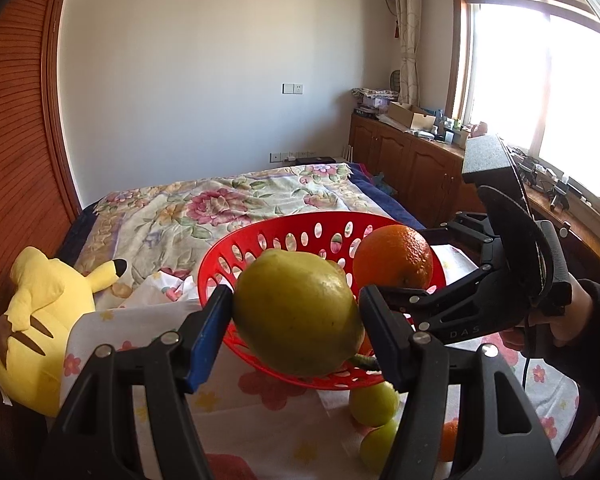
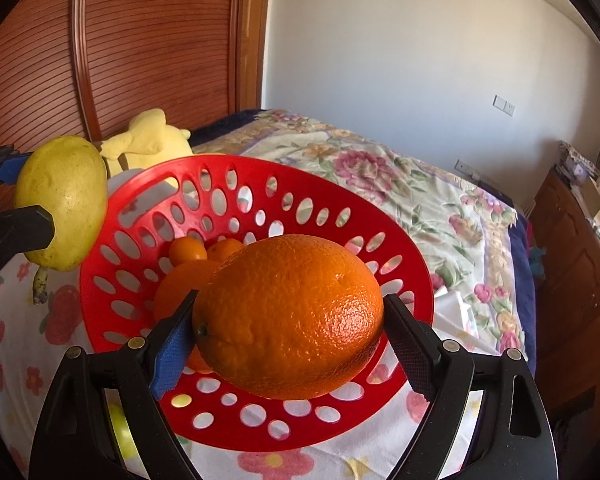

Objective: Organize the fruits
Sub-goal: 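Lift the orange with the right tool while the left tool carries the lemon over the basket, then open the right tool over the basket dropping the orange while the left tool releases the lemon, then withdraw both tools from the basket back toward the loose fruit, then grasp a small tangerine with the right tool while the left tool grasps a green apple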

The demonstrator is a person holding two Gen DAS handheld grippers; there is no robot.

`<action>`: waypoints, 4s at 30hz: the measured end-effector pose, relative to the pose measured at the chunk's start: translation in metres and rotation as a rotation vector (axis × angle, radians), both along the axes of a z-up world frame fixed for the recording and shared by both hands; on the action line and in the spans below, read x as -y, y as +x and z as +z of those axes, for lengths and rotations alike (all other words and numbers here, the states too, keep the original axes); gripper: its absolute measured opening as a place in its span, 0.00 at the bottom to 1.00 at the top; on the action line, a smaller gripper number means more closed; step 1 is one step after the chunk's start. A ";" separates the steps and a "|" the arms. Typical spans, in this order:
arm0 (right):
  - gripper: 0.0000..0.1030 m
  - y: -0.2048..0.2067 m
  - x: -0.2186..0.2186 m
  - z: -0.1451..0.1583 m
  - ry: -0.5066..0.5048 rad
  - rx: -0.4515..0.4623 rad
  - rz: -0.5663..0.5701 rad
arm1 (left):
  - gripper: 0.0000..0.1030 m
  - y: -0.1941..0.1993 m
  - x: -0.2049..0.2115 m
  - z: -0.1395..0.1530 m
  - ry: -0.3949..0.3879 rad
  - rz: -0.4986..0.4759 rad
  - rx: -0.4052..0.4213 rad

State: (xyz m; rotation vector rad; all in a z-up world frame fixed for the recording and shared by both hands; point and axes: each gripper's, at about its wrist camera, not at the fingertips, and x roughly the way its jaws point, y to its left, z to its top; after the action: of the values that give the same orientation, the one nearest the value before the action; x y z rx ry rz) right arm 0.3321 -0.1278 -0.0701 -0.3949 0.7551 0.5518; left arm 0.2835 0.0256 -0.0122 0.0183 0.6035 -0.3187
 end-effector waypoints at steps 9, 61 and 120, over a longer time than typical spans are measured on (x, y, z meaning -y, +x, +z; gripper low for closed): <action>0.88 0.003 -0.001 -0.017 -0.044 -0.023 -0.007 | 0.62 0.015 0.004 -0.010 0.002 0.005 -0.023; 0.87 -0.049 0.064 0.032 0.200 0.064 -0.071 | 0.56 0.049 0.035 -0.011 0.072 0.045 -0.049; 0.35 -0.193 0.091 -0.067 0.163 -0.109 -0.304 | 0.69 -0.138 0.036 -0.099 0.057 -0.020 -0.077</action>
State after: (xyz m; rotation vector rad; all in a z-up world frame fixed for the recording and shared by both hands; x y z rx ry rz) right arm 0.1393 -0.2192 -0.1374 -0.0962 0.8504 0.3471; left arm 0.1452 -0.0106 -0.1107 0.0672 0.6892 -0.3223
